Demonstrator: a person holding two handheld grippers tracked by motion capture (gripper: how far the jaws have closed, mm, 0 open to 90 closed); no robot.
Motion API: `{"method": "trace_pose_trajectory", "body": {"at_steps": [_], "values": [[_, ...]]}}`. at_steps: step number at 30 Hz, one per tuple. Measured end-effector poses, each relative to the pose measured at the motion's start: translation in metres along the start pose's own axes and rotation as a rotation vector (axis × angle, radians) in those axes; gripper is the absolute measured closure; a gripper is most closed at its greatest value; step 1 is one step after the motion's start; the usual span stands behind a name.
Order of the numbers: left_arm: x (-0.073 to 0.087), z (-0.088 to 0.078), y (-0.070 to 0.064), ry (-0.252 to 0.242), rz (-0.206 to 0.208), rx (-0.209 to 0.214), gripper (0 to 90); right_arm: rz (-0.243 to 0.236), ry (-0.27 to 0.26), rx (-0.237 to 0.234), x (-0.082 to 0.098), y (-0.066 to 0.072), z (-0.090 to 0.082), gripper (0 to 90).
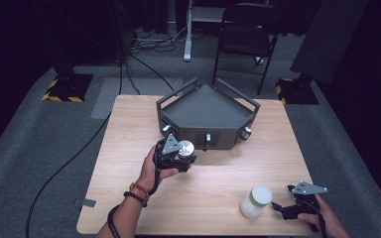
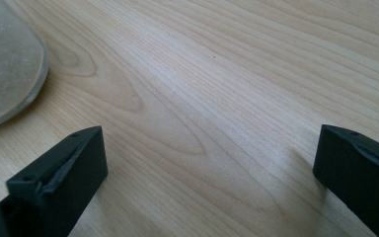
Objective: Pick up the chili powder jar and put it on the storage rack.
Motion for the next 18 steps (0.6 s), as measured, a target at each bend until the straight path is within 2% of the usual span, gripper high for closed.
{"method": "trace_pose_trajectory", "body": {"at_steps": [2,4,13,18], "values": [[-0.005,0.000,-0.002,-0.004,-0.001,-0.003,31.9,0.000,0.000,0.000,0.000,0.000,0.000,0.0],[-0.009,0.001,-0.006,-0.007,0.017,-0.026,31.9,0.000,0.000,0.000,0.000,0.000,0.000,0.0],[-0.028,0.004,-0.012,-0.026,0.014,-0.021,31.9,0.002,0.000,0.002,0.000,0.000,0.000,0.0],[-0.042,0.002,-0.014,-0.034,0.029,-0.025,31.9,0.001,0.000,0.002,0.000,0.000,0.000,0.0]]}}
Point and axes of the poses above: each handheld gripper's, and its own axes: z roughly forward along the jaws, x roughly out of its underside, y roughly to its left, the point moved 7 cm from there along z, roughly forward along the jaws, and after that the axes turned 9 degrees about -z, right-handed, at the moved point
